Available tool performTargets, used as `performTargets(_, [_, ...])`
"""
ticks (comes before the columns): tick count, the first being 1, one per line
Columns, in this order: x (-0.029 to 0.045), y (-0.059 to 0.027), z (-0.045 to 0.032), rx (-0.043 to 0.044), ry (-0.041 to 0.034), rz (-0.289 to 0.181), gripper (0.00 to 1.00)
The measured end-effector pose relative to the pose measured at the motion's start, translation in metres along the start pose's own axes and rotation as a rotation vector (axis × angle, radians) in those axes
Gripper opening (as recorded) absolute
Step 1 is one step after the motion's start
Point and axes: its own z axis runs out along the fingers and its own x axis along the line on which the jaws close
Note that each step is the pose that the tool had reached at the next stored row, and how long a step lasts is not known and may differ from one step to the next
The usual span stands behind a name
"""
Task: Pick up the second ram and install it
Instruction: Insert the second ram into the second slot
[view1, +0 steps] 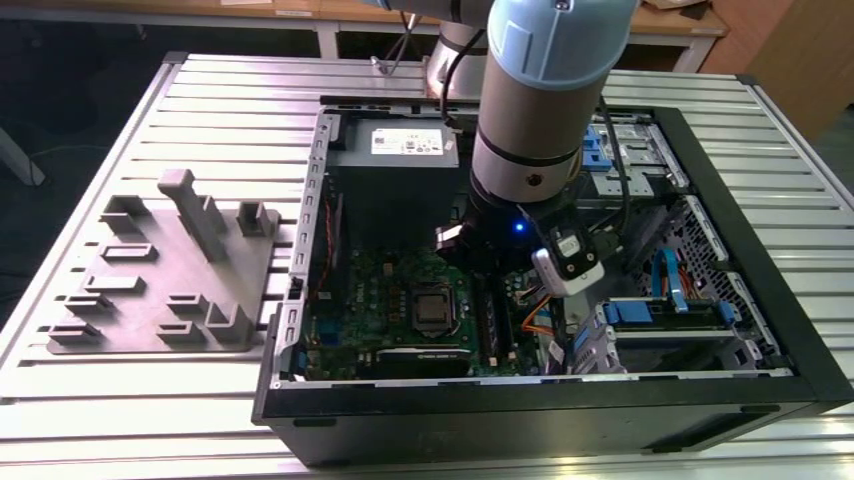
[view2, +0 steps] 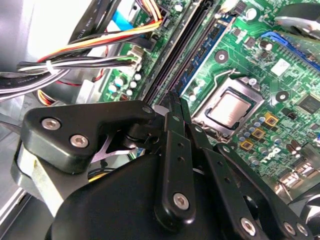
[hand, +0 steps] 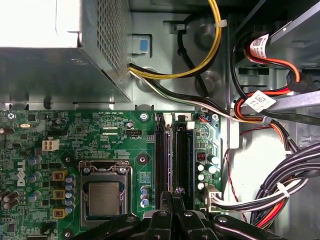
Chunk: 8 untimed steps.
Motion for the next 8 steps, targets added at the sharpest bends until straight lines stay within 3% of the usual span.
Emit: performTargets(8, [0.0005, -0.0001, 0.0013, 0.0001, -0.0008, 0.0, 0.08])
